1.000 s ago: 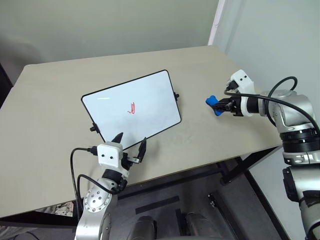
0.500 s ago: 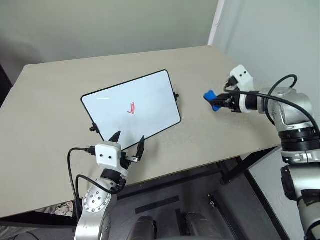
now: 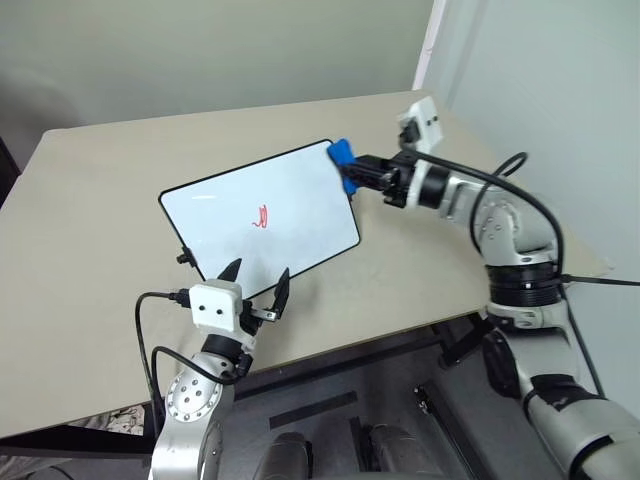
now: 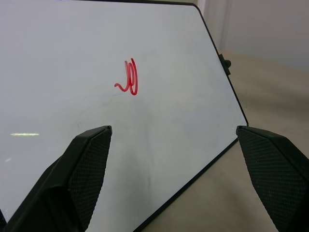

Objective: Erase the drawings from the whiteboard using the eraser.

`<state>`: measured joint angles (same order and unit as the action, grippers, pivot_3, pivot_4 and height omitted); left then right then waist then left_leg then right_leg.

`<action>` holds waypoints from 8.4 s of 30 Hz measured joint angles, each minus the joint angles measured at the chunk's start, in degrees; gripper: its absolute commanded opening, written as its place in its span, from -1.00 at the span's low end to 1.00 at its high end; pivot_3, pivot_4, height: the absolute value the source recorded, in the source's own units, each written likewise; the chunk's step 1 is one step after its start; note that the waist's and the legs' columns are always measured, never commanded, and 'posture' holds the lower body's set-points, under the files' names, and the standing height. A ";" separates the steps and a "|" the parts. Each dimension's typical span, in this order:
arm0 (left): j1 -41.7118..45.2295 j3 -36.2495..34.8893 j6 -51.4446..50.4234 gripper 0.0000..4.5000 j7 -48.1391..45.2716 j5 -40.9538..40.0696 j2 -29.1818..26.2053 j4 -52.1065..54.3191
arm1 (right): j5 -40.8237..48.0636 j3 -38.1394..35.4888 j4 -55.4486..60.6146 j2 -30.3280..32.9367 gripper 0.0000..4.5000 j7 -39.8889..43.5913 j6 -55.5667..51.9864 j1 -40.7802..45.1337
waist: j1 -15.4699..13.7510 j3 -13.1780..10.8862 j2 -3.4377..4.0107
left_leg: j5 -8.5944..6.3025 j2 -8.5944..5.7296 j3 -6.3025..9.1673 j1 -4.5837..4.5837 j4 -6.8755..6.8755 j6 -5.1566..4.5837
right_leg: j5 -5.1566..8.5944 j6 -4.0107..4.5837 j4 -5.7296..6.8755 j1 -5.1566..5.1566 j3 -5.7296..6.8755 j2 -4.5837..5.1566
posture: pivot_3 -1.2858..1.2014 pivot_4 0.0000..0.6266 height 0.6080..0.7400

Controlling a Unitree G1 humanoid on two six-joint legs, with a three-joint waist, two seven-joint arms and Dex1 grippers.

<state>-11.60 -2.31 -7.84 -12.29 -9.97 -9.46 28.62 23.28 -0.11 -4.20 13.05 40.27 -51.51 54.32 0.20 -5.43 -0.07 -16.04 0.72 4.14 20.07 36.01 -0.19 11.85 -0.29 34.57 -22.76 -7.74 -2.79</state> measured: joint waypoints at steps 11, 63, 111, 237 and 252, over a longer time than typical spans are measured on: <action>-2.21 -0.38 -0.61 1.00 1.85 0.27 0.85 1.25 | -7.30 10.21 -10.42 -10.06 -0.41 -3.10 14.68 1.12 | 0.08 0.04 -0.07 | -0.11 0.00 0.03 0.07 -0.01 -0.02 | -0.07 0.15 0.01 -0.16 0.02 0.01 | 0.03 -0.52 0.80; -4.61 -0.57 -0.85 1.00 2.53 0.37 1.51 3.24 | -22.35 15.97 -35.51 -16.59 -0.41 -5.85 30.09 6.76 | 0.46 0.07 -0.12 | -0.55 0.00 0.14 0.04 0.02 0.18 | -0.21 0.55 0.27 -0.36 0.10 -0.02 | 0.03 -0.52 0.80; -5.02 -0.29 0.17 1.00 2.67 0.38 1.93 2.88 | -25.26 17.42 -40.15 -18.65 -0.41 -9.69 27.45 13.89 | 0.77 0.04 -0.07 | -0.63 0.01 0.17 0.06 0.00 0.32 | -0.20 0.67 0.30 -0.49 0.13 -0.05 | 0.03 -0.52 0.80; -6.55 0.44 0.43 1.00 4.91 0.46 2.75 4.02 | -22.25 30.99 -37.65 -20.55 -0.41 -4.82 24.36 13.98 | 1.01 0.16 -0.29 | -0.84 0.04 0.18 -0.03 0.03 0.60 | -0.67 0.92 0.26 -1.02 0.37 -0.07 | 0.03 -0.52 0.80; -5.73 0.66 0.50 1.00 5.16 0.49 3.20 3.95 | -21.17 26.57 -43.41 -20.75 -0.41 -9.45 26.28 16.37 | 0.89 0.16 -0.33 | -0.89 0.06 0.20 -0.05 0.02 0.70 | -0.82 1.16 0.28 -1.05 0.43 -0.07 | 0.03 -0.52 0.80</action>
<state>-17.33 -1.65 -7.34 -7.12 -9.48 -6.26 32.58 2.11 26.46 -47.60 -7.70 30.82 -25.23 70.69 1.09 -5.27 -0.40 -16.93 0.78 4.34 20.02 36.03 0.51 11.03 0.87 34.86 -23.81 -7.31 -2.87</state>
